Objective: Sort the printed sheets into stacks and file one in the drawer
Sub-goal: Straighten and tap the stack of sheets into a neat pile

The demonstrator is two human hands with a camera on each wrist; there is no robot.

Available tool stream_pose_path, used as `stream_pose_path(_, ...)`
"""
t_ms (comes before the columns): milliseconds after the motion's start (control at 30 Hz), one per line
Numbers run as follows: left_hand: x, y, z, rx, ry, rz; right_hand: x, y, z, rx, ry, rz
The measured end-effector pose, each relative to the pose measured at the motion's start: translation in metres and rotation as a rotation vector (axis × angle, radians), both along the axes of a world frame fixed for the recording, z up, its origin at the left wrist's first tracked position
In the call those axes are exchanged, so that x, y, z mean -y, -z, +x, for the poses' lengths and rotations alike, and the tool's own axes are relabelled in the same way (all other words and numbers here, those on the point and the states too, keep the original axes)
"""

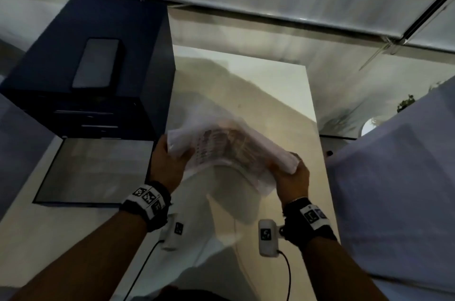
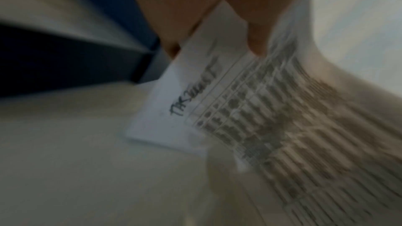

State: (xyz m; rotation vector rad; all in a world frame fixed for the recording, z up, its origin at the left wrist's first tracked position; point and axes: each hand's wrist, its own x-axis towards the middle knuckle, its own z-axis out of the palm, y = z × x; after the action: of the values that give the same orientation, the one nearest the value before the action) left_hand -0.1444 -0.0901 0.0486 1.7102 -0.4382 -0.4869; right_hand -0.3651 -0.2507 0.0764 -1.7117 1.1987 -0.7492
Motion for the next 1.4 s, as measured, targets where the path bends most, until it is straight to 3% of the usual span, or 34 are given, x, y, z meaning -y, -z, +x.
stream_pose_path(200, -0.002, 0.003, 0.010, -0.056, -0.019, 0.011, -0.001, -0.001, -0.002, 0.136, 0.029, 0.120)
stream_pose_path(433, -0.021, -0.004, 0.023, 0.090, 0.175, 0.083, 0.012, -0.008, -0.016, 0.179, 0.092, 0.142)
stream_pose_path(533, -0.015, -0.023, 0.030, 0.262, 0.243, 0.078, 0.023, -0.016, -0.011, -0.039, 0.012, -0.047)
stream_pose_path(667, -0.001, -0.043, 0.036, 0.526, 0.432, 0.225, 0.021, -0.033, 0.003, -0.752, -0.205, -0.606)
stream_pose_path(733, 0.004, -0.043, 0.040, 0.651, 0.475, 0.288, 0.013, -0.037, 0.014, -0.939, -0.264, -0.721)
stream_pose_path(967, 0.003, -0.041, 0.042, 0.690, 0.495, 0.306, -0.001, -0.036, 0.072, -0.830, -0.574, -0.764)
stream_pose_path(1133, 0.004, -0.040, 0.046, 0.635, 0.498, 0.327, 0.004, -0.050, 0.094, -0.948, -0.739, -0.690)
stream_pose_path(1200, 0.006, -0.043, 0.046, 0.692, 0.432, 0.281, 0.007, -0.056, 0.092, -0.948, -0.737, -0.653)
stream_pose_path(1300, 0.001, -0.049, 0.037, 0.838, 0.144, 0.137, 0.020, -0.064, 0.081, -0.869, -0.611, -0.575)
stream_pose_path(1400, -0.006, -0.043, 0.012, 0.775, -0.173, 0.012, 0.035, -0.072, 0.057, -0.558, -0.413, -0.383)
